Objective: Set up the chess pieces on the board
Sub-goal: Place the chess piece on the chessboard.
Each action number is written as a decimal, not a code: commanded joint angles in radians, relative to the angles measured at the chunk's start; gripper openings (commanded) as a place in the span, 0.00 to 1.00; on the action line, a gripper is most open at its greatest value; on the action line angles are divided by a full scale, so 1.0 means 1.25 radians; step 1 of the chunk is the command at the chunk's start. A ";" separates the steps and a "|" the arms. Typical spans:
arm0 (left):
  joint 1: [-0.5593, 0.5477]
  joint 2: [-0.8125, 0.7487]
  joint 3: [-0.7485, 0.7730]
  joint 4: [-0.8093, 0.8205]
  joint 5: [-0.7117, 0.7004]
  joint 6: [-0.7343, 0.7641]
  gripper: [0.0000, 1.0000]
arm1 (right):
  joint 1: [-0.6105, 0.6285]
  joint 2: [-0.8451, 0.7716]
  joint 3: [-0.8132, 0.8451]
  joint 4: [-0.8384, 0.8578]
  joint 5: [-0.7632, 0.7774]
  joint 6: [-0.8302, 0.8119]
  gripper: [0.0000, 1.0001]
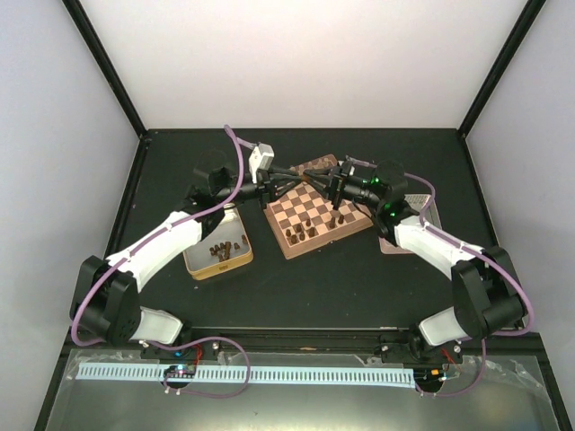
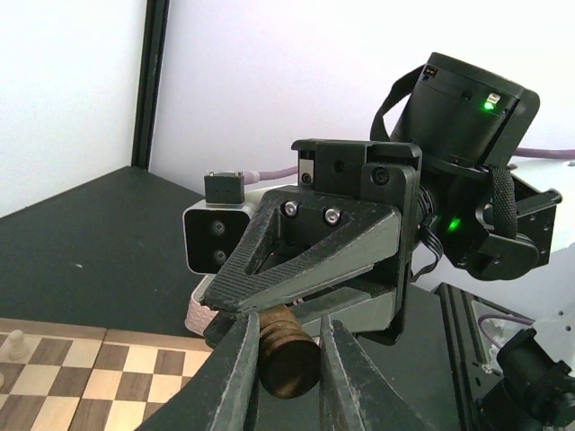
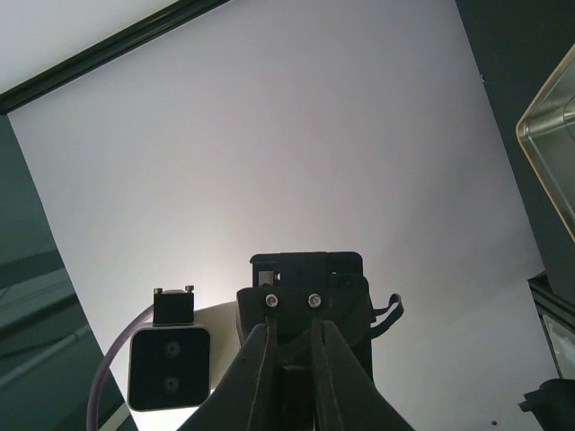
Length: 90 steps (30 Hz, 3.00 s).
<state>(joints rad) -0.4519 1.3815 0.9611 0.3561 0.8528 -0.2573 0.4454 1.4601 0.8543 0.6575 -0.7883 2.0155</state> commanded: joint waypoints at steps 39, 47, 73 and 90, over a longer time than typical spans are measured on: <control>0.026 -0.104 0.038 -0.445 -0.398 -0.137 0.86 | -0.049 0.016 0.074 -0.770 0.737 -1.223 0.01; 0.034 -0.096 0.037 -0.450 -0.392 -0.137 0.86 | -0.024 0.095 0.094 -0.756 0.710 -1.239 0.01; 0.046 -0.090 0.027 -0.439 -0.355 -0.147 0.86 | 0.019 0.166 0.048 -0.643 0.810 -1.252 0.04; 0.053 -0.101 0.023 -0.461 -0.364 -0.151 0.86 | 0.020 0.096 0.063 -0.694 0.805 -1.211 0.33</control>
<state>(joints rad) -0.3969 1.2697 0.9840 -0.1947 0.3973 -0.4393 0.4652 1.6585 0.9222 -0.1799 0.2020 0.4728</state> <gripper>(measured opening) 0.856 0.288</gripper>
